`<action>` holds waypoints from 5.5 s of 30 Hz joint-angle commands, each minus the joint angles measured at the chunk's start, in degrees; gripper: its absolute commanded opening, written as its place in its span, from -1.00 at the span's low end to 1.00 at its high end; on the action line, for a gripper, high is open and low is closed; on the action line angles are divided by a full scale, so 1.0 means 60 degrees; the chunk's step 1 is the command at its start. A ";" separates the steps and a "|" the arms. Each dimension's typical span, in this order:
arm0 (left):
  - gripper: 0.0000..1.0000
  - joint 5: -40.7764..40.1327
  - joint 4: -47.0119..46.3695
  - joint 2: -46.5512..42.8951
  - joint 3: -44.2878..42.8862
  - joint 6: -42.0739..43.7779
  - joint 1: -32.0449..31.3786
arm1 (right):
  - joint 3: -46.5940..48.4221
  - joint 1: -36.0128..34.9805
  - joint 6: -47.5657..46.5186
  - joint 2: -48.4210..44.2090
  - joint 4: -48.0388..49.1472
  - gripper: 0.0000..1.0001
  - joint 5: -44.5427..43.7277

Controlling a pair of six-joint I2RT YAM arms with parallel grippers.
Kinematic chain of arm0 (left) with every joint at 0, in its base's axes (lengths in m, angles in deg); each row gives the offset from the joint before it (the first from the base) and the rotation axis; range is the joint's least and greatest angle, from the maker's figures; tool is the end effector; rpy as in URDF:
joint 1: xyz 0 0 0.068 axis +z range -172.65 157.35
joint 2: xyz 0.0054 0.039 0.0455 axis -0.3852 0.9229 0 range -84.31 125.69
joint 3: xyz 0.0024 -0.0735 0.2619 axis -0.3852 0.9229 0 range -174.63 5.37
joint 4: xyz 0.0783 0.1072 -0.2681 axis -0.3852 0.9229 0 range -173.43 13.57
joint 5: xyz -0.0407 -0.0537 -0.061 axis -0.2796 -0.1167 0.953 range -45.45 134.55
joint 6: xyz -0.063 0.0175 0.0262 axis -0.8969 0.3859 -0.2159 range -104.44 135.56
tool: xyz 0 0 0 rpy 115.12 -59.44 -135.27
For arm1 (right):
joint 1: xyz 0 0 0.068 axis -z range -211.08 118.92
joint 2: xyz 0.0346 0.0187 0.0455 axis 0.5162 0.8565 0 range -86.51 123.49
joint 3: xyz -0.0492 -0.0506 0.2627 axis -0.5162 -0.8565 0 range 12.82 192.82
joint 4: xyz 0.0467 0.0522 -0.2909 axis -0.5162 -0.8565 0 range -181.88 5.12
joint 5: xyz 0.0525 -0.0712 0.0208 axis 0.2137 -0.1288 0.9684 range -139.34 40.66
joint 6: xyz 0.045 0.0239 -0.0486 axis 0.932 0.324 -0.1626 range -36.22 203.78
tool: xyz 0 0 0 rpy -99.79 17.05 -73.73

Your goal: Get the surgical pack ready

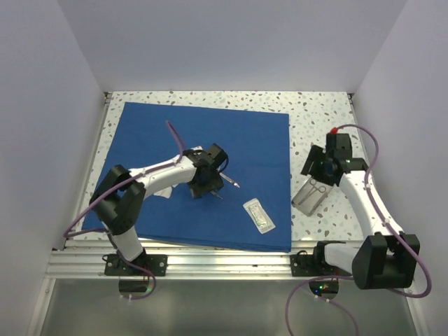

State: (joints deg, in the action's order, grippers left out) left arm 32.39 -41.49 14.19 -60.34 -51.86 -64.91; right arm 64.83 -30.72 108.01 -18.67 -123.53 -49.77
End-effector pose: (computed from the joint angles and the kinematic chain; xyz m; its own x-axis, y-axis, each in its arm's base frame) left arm 0.2785 -0.2365 0.1443 -0.8432 -0.4534 -0.2889 -0.4226 0.8912 -0.1651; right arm 0.2876 -0.0021 0.2302 -0.7378 0.4151 -0.5323 0.3438 0.9097 0.2329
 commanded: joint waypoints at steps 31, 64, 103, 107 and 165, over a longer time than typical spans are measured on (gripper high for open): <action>-0.11 -0.1064 0.3178 0.2773 -0.2949 -0.3310 -0.0779 | -0.0436 -0.1920 -0.0449 -0.0436 0.0832 0.27 0.1009; -1.00 -0.1400 0.3426 0.2716 -0.3111 -0.2519 -0.0822 | -0.0231 -0.2198 -0.0508 -0.0144 0.0861 0.26 0.1462; -1.00 -0.1694 -0.2008 -0.3760 0.2705 0.1466 -0.2273 | 0.2040 -0.7677 0.4867 0.5789 0.4859 0.55 0.3118; -1.00 -0.1577 -0.2096 -0.3863 0.2705 0.1539 -0.2273 | 0.2069 -0.7809 0.5102 0.6038 0.5138 0.43 0.3206; 0.31 0.0373 -0.0939 0.0092 -0.0927 0.1130 -0.0325 | 0.0136 -0.0968 0.0884 0.2423 -0.0384 -0.03 -0.3725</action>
State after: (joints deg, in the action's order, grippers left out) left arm 36.26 -50.72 13.75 -62.81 -41.59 -67.03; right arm 65.88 -36.49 114.59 -0.90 -127.86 -74.53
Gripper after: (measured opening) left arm 0.654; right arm 0.479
